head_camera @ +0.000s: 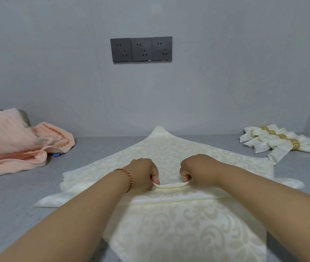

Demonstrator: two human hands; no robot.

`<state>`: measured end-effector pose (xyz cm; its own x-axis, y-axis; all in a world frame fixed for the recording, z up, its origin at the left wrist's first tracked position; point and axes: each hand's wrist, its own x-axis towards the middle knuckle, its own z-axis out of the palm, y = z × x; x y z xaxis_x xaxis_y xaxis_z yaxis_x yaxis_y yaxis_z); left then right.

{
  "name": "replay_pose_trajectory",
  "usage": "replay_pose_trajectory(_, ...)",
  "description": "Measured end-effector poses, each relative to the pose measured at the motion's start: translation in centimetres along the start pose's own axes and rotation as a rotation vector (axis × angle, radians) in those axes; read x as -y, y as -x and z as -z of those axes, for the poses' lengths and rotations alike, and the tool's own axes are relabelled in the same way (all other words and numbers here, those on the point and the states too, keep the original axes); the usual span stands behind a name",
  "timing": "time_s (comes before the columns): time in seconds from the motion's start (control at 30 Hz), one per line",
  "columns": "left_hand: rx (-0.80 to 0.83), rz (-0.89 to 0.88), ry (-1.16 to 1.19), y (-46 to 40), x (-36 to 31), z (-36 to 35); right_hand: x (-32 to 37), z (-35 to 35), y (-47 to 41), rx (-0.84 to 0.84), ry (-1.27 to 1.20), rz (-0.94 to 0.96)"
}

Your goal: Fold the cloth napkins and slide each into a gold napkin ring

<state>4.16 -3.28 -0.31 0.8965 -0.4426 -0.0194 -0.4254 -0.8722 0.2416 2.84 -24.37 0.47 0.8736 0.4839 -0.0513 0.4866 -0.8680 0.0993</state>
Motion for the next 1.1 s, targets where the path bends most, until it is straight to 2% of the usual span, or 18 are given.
replay_pose_trajectory(0.2, 0.107, 0.082, 0.16, 0.0, 0.1, 1.2, -1.0, 0.7, 0.3, 0.078, -0.348, -0.127)
replay_pose_trajectory(0.37, 0.122, 0.056, 0.094, -0.3, 0.0, 1.1, -1.8, 0.1, -0.7, 0.124, -0.488, -0.11)
replay_pose_trajectory(0.53, 0.183, 0.113, 0.017, -0.4, 0.1, 1.3, -1.9, -0.1, -0.7, 0.176, -0.385, -0.181)
replay_pose_trajectory(0.63, 0.196, 0.103, -0.015, -0.2, -0.1, 1.4, -1.5, -0.2, -0.3, 0.131, -0.316, -0.188)
replay_pose_trajectory(0.87, 0.038, -0.034, -0.042, 1.7, -0.6, 0.8, 0.5, -0.2, 2.3, -0.093, -0.175, -0.043)
replay_pose_trajectory(0.97, 0.054, -0.06, -0.109, 2.4, -0.9, 0.8, 1.0, -0.9, 3.1, -0.167, -0.066, 0.02)
replay_pose_trajectory(1.1, 0.112, -0.079, -0.187, 3.1, -1.9, 1.1, 1.1, -0.9, 3.7, -0.14, 0.012, 0.057)
